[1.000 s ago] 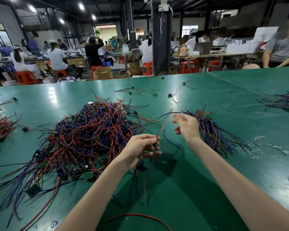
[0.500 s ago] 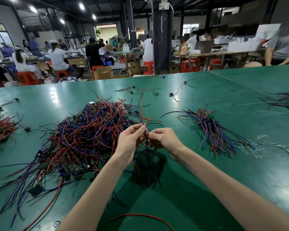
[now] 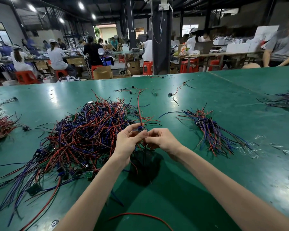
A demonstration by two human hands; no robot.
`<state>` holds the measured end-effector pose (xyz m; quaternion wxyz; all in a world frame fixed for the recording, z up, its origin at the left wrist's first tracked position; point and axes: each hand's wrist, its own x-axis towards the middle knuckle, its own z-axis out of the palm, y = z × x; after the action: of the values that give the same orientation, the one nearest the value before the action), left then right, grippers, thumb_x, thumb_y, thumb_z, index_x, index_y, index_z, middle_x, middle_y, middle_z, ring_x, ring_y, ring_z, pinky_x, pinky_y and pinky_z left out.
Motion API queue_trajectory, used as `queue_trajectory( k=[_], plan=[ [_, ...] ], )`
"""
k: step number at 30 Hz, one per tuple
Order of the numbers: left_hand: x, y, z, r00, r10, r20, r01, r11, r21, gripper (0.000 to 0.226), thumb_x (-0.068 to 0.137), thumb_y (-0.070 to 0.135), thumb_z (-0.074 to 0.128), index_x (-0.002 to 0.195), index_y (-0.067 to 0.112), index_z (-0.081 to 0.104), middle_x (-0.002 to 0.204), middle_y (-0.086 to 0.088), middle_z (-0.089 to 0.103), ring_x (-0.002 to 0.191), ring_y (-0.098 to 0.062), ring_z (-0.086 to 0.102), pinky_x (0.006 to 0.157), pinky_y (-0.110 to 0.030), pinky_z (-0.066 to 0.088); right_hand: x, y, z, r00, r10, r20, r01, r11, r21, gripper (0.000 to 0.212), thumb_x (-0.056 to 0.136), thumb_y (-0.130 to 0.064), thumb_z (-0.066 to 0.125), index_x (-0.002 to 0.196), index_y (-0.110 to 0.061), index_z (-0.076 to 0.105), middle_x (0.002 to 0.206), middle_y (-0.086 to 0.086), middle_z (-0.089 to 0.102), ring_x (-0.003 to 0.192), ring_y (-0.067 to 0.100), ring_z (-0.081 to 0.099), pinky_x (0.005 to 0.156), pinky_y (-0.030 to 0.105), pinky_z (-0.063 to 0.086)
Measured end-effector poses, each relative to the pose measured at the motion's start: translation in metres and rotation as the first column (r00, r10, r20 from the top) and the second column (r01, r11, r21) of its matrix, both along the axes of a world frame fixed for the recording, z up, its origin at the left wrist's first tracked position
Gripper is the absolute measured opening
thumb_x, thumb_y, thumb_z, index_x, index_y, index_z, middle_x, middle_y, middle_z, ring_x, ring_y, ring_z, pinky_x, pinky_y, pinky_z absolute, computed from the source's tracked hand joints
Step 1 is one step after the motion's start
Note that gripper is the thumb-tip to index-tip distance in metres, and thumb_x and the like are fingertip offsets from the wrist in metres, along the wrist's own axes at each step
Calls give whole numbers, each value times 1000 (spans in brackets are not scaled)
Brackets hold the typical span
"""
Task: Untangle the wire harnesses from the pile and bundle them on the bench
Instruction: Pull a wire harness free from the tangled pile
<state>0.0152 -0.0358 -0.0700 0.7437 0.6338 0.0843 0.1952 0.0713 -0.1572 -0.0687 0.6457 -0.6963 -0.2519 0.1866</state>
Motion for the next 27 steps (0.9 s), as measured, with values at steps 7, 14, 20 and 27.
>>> queue_trajectory(
  k=[7, 14, 20, 27],
  plan=[
    [3, -1, -5, 998, 48, 32, -49, 998, 31, 25, 82, -2, 68, 104, 10, 63, 76, -6, 64, 67, -9, 62, 65, -17, 53, 4, -7, 3, 997, 70, -15, -71, 997, -37, 9, 84, -2, 66, 76, -6, 64, 65, 9, 54, 47, 6, 42, 45, 14, 35],
    [7, 3, -4, 993, 112, 47, -111, 994, -17, 29, 82, -6, 65, 108, 3, 61, 76, -10, 63, 59, -6, 64, 59, -17, 53, -3, -6, -1, 985, 174, -4, -174, 979, -102, 20, 83, -3, 68, 65, -10, 61, 54, 1, 55, 43, 5, 42, 44, 15, 33],
    [7, 4, -5, 992, 123, 29, -123, 992, 14, 32, 81, -6, 67, 111, 1, 61, 77, -7, 63, 67, -14, 59, 64, -22, 51, -8, -8, 3, 984, 170, -49, -174, 980, -95, 17, 86, -1, 63, 72, -8, 57, 62, 9, 63, 34, 5, 40, 31, 14, 25],
    [6, 6, -3, 993, 122, 0, -122, 992, -14, 30, 79, -1, 71, 107, 4, 63, 88, -18, 55, 72, -20, 56, 65, -24, 49, -6, -7, 3, 985, 165, -44, -169, 980, -103, 17, 85, -1, 64, 71, -8, 57, 59, 7, 61, 31, 4, 40, 30, 13, 24]
  ],
)
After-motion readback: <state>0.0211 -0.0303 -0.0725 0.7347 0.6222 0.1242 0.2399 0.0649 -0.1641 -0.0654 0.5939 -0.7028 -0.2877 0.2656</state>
